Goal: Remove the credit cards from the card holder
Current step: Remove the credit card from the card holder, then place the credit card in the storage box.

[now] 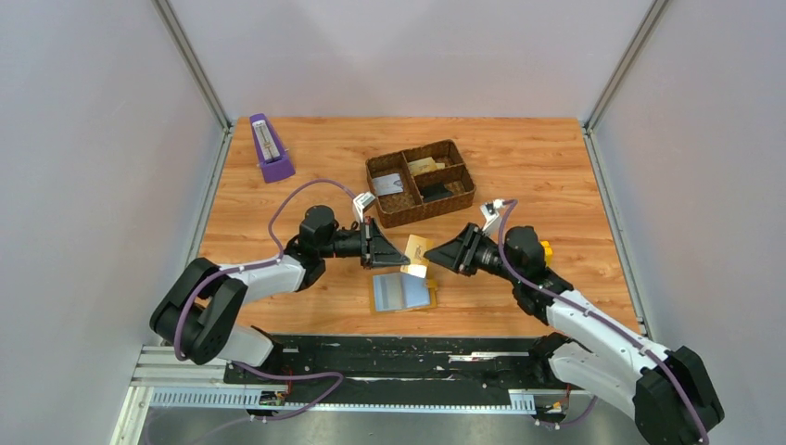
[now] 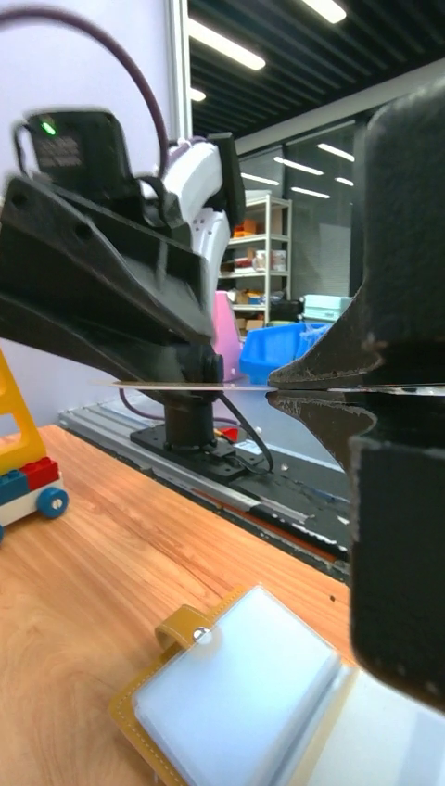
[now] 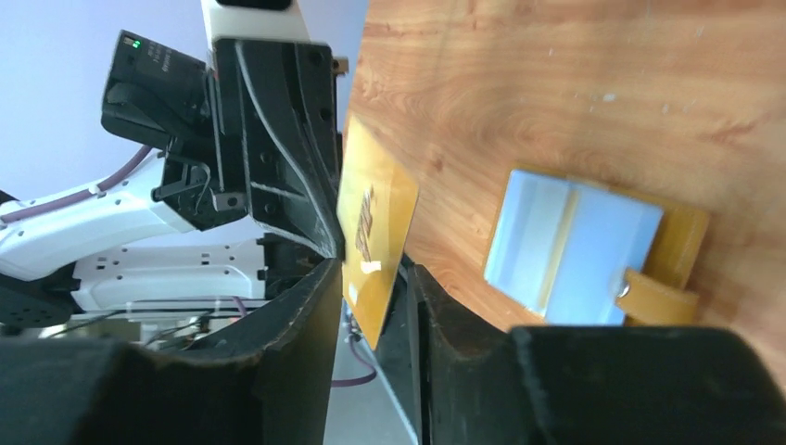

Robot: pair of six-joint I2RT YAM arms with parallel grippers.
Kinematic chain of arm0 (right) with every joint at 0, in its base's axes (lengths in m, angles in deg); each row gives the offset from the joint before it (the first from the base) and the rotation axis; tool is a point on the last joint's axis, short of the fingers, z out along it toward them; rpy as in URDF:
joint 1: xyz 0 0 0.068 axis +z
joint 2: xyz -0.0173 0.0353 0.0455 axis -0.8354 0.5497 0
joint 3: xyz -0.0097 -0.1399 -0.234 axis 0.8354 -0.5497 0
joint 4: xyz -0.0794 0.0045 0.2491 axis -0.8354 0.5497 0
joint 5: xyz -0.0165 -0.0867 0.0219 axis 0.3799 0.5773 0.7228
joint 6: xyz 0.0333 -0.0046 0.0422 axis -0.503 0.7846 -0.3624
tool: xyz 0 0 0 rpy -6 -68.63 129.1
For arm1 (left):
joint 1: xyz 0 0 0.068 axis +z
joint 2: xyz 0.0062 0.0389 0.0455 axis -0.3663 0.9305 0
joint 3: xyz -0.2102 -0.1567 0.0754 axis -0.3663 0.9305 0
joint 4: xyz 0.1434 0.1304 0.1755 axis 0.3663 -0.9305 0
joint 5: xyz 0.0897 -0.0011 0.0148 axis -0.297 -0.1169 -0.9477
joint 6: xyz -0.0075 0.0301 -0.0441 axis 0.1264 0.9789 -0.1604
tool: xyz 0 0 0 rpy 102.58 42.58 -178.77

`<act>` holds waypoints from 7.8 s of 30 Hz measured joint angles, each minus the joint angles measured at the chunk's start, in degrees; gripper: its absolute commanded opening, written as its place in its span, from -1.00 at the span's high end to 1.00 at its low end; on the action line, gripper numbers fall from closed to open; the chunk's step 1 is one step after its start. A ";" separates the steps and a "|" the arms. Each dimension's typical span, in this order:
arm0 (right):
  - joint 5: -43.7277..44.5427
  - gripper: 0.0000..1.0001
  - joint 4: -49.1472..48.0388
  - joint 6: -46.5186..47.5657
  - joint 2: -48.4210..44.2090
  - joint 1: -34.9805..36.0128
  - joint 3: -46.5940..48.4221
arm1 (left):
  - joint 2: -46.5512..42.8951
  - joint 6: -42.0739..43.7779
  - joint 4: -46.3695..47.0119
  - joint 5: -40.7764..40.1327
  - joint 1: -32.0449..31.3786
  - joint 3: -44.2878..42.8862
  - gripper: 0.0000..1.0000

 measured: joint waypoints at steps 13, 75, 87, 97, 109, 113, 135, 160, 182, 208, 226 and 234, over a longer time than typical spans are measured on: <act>-22.01 0.19 21.77 24.55 7.50 -12.09 17.46 | -5.88 15.61 -20.00 6.05 0.00 -3.52 1.00; -1.51 1.00 25.83 32.06 31.23 -21.42 37.46 | -24.06 52.59 -81.96 -43.93 0.00 -26.51 -1.00; -0.83 1.00 15.47 27.47 45.29 -22.01 43.80 | -24.04 53.53 -83.06 -44.59 0.00 -26.51 -1.00; -1.84 1.00 13.11 25.53 52.39 -22.05 46.05 | -24.33 54.12 -84.08 -45.81 0.00 -26.51 -1.00; -4.70 1.00 10.43 23.30 55.67 -22.27 46.16 | -24.30 54.23 -84.06 -45.88 0.00 -26.51 -1.00; -5.42 1.00 9.51 22.71 56.28 -22.45 46.16 | -24.30 54.27 -84.06 -45.90 0.00 -26.51 -1.00; -9.11 1.00 15.21 23.04 52.57 -24.90 57.48 | -24.30 54.29 -84.06 -46.25 0.00 -26.51 -1.00; -12.13 1.00 20.74 23.10 72.89 -25.66 75.14 | -23.43 54.51 -83.84 -46.25 0.00 -26.51 -1.00; -14.56 0.78 16.24 17.11 78.58 -25.46 77.44 | -22.64 54.53 -84.04 -47.32 0.00 -26.51 -1.00; -10.78 0.51 28.76 21.59 81.61 -24.11 86.44 | -22.71 54.51 -84.08 -47.95 0.00 -26.51 -1.00; -5.22 0.36 34.91 27.76 82.60 -23.58 91.69 | -22.67 54.51 -84.06 -47.95 0.00 -26.51 -1.00; -4.66 0.35 38.27 30.25 82.86 -23.45 94.03 | -22.12 54.45 -84.02 -47.84 0.00 -26.51 -1.00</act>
